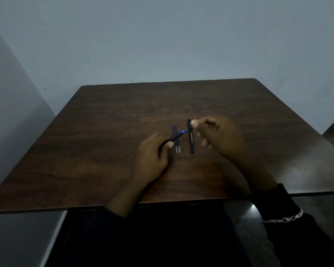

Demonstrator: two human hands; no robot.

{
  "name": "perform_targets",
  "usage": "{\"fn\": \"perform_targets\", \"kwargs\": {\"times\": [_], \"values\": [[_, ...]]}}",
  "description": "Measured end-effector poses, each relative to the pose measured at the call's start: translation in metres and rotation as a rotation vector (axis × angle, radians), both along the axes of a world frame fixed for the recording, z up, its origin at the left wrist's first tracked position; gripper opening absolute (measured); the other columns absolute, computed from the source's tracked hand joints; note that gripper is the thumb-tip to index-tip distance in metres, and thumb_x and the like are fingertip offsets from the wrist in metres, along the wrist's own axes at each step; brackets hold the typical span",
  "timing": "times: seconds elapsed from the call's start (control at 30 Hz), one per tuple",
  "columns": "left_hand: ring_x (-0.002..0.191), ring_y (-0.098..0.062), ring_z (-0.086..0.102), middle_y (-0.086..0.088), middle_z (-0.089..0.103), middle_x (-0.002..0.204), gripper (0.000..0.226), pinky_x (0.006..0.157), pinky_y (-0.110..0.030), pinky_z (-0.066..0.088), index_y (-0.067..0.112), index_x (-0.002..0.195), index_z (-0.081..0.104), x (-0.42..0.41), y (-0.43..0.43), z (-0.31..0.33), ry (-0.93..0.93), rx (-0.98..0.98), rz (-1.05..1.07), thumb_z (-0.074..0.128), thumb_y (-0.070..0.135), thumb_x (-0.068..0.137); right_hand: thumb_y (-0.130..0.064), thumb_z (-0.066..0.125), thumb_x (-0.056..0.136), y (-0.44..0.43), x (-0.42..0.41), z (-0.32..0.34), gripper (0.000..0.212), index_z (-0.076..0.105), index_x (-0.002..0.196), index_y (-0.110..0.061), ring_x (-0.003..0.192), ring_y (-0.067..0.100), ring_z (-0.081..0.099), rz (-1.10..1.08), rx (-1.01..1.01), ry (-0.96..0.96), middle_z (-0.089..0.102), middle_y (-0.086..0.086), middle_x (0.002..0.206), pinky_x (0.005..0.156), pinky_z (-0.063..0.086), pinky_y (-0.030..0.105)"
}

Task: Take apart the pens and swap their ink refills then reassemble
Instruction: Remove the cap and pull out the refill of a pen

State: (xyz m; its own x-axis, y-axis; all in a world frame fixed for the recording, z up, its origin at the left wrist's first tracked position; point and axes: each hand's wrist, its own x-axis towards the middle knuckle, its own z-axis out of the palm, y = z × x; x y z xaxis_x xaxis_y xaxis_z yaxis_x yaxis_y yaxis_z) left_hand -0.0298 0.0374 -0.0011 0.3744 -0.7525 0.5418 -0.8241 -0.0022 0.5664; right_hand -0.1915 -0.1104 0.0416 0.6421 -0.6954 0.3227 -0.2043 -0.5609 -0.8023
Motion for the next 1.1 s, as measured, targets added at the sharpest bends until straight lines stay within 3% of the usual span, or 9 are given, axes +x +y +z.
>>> {"fn": "perform_targets", "kwargs": {"times": [0.07,0.17,0.27,0.33,0.47,0.57,0.67,0.97,1.1], "values": [[0.073,-0.018,0.054,0.001,0.057,0.082,0.012,0.067,-0.038,0.048,0.006,0.087,0.067,-0.001,0.0,0.0,-0.045,0.028,-0.016,0.065,0.009,0.098,-0.059,0.062,0.092,0.007,0.007,0.003,0.037,0.073,0.081,-0.026,0.051,0.004,0.067,0.05,-0.054,0.113,0.073,-0.003,0.069,0.05,0.049,0.016],[0.079,-0.025,0.061,-0.003,0.061,0.09,0.01,0.068,-0.043,0.052,0.007,0.099,0.07,-0.003,0.003,0.001,-0.102,0.055,-0.054,0.063,0.013,0.099,-0.055,0.06,0.096,0.012,0.016,0.002,0.052,0.073,0.079,-0.008,0.051,0.014,0.066,0.013,-0.169,0.243,0.071,0.008,0.063,0.052,0.051,0.024],[0.078,-0.025,0.06,-0.001,0.059,0.089,0.003,0.064,-0.043,0.051,0.011,0.095,0.066,-0.006,0.005,0.003,-0.164,0.077,-0.062,0.064,0.012,0.096,-0.05,0.056,0.101,0.013,0.019,-0.002,0.055,0.071,0.076,-0.002,0.042,0.007,0.061,0.026,-0.105,0.329,0.067,-0.007,0.052,0.044,0.046,0.019],[0.079,-0.026,0.062,-0.002,0.06,0.089,0.005,0.062,-0.041,0.051,0.012,0.095,0.066,-0.008,0.006,0.003,-0.193,0.085,-0.052,0.061,0.014,0.094,-0.049,0.054,0.102,0.012,0.019,-0.006,0.049,0.07,0.075,-0.011,0.037,-0.001,0.056,0.044,-0.034,0.324,0.064,-0.018,0.048,0.045,0.043,0.016],[0.082,-0.028,0.065,-0.002,0.063,0.091,0.014,0.061,-0.04,0.052,0.014,0.096,0.066,-0.009,0.006,0.003,-0.219,0.091,-0.027,0.055,0.022,0.093,-0.05,0.049,0.104,0.013,0.017,-0.013,0.047,0.064,0.068,-0.023,0.039,0.003,0.057,0.103,-0.072,0.265,0.063,-0.008,0.049,0.049,0.045,0.022],[0.081,-0.028,0.065,-0.001,0.063,0.09,0.023,0.062,-0.04,0.052,0.014,0.094,0.065,-0.011,0.006,0.005,-0.21,0.084,-0.038,0.048,0.029,0.094,-0.049,0.045,0.105,0.017,0.016,-0.024,0.055,0.061,0.07,-0.01,0.057,0.021,0.06,0.122,-0.198,0.142,0.062,0.007,0.061,0.059,0.049,0.042],[0.079,-0.029,0.065,-0.002,0.065,0.088,0.023,0.063,-0.041,0.051,0.014,0.092,0.063,-0.01,0.007,0.004,-0.205,0.087,-0.042,0.047,0.03,0.094,-0.048,0.041,0.104,0.018,0.014,-0.032,0.058,0.059,0.073,-0.003,0.059,0.027,0.058,0.13,-0.267,0.072,0.06,0.014,0.065,0.061,0.046,0.047],[0.073,-0.031,0.067,-0.002,0.068,0.078,0.011,0.06,-0.037,0.048,0.015,0.085,0.062,-0.009,0.007,0.002,-0.176,0.076,-0.018,0.057,0.021,0.092,-0.033,0.046,0.107,0.022,0.013,-0.033,0.035,0.055,0.076,-0.02,0.054,0.019,0.057,0.12,-0.359,-0.02,0.058,0.005,0.062,0.056,0.043,0.037],[0.064,-0.034,0.064,-0.004,0.067,0.069,0.007,0.056,-0.03,0.036,0.022,0.085,0.056,-0.007,0.007,0.0,-0.175,0.112,-0.031,0.059,0.016,0.088,-0.027,0.046,0.107,0.026,0.011,-0.031,0.03,0.05,0.078,-0.023,0.054,0.008,0.052,0.132,-0.428,-0.031,0.049,-0.008,0.058,0.051,0.038,0.016]]}}
